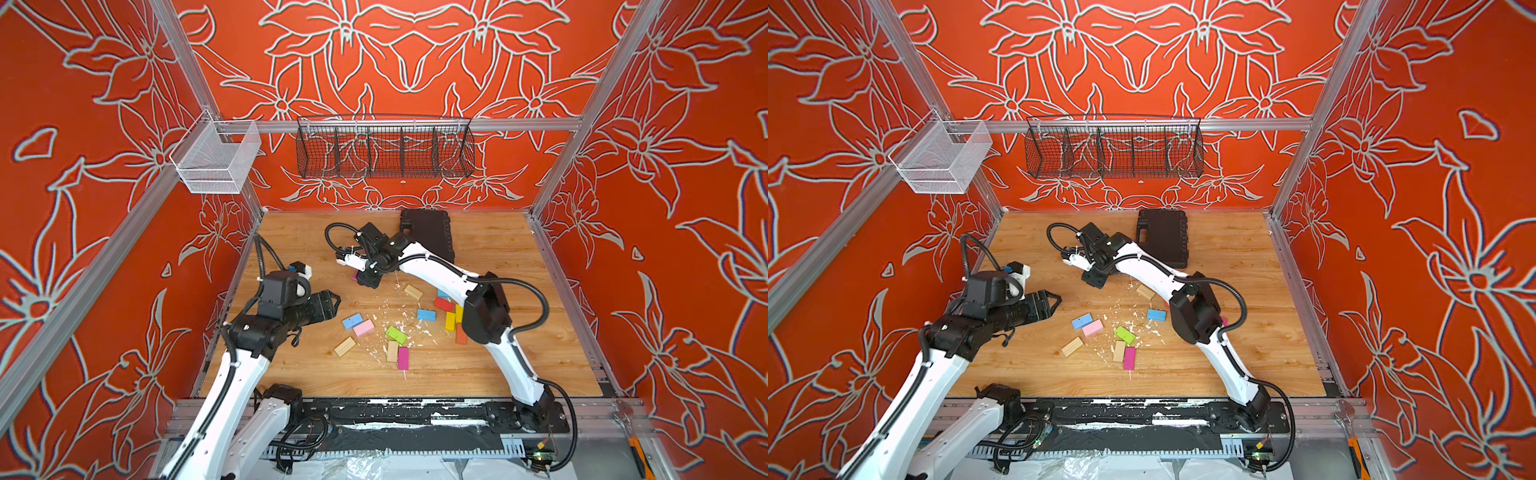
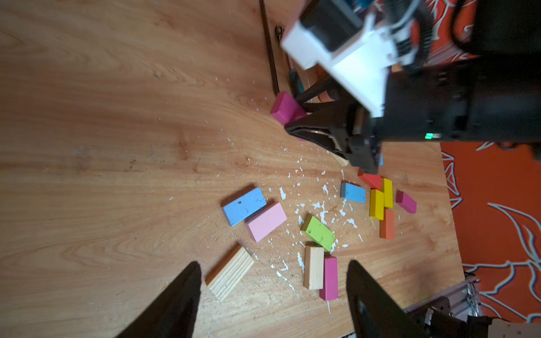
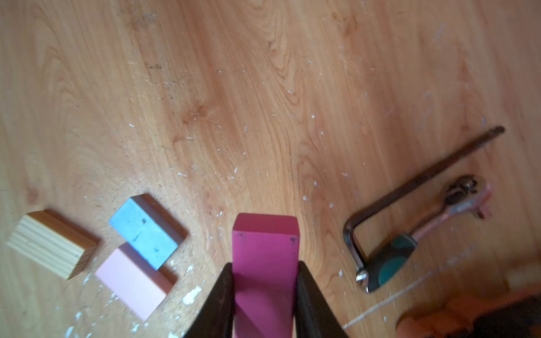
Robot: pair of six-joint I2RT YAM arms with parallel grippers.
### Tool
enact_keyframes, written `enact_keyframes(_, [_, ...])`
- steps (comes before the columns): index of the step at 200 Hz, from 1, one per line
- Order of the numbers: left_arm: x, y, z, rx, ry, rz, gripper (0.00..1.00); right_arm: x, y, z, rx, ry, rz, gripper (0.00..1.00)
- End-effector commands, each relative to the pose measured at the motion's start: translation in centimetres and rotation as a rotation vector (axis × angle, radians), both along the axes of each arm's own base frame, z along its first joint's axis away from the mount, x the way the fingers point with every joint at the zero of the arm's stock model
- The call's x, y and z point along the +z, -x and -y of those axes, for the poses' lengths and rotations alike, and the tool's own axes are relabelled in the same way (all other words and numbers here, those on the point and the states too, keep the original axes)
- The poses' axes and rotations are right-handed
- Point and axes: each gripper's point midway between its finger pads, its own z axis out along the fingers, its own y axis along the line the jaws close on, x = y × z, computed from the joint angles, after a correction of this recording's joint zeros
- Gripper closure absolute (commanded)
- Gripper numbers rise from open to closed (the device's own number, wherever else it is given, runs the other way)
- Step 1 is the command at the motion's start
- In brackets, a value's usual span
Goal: Assemble the number 7 with building blocks
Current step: Place the building block at the center of the board.
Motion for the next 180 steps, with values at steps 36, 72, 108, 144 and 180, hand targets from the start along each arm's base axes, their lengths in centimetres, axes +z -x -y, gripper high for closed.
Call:
enact_keyframes(36, [1.2, 2.0, -2.6, 0.1, -0.068, 0.123, 0.24, -3.5, 1.5, -0.9, 0.176, 0.077, -0.043, 0.76])
enact_keyframes(72, [1.0, 1.8, -2.2, 0.075, -0.066, 0.109, 0.24, -5.1, 1.0, -1.4, 0.207, 0.152, 0.044, 0.76])
enact_keyframes(108, [0.9, 1.9, -2.0, 0.065, -0.065, 0.112, 0.24, -5.9, -0.6, -1.7, 0.173, 0.188, 0.124, 0.76])
enact_keyframes(144, [1.1, 2.0, -2.0, 0.061, -0.061, 0.126, 0.24, -6.5, -1.2, -1.9, 0.16, 0.196, 0.142, 0.76])
enact_keyframes(180, [1.1, 1.9, -1.9, 0.056, -0.06, 0.127, 0.24, -7.0, -1.3, -2.0, 0.155, 0.201, 0.14, 0.75])
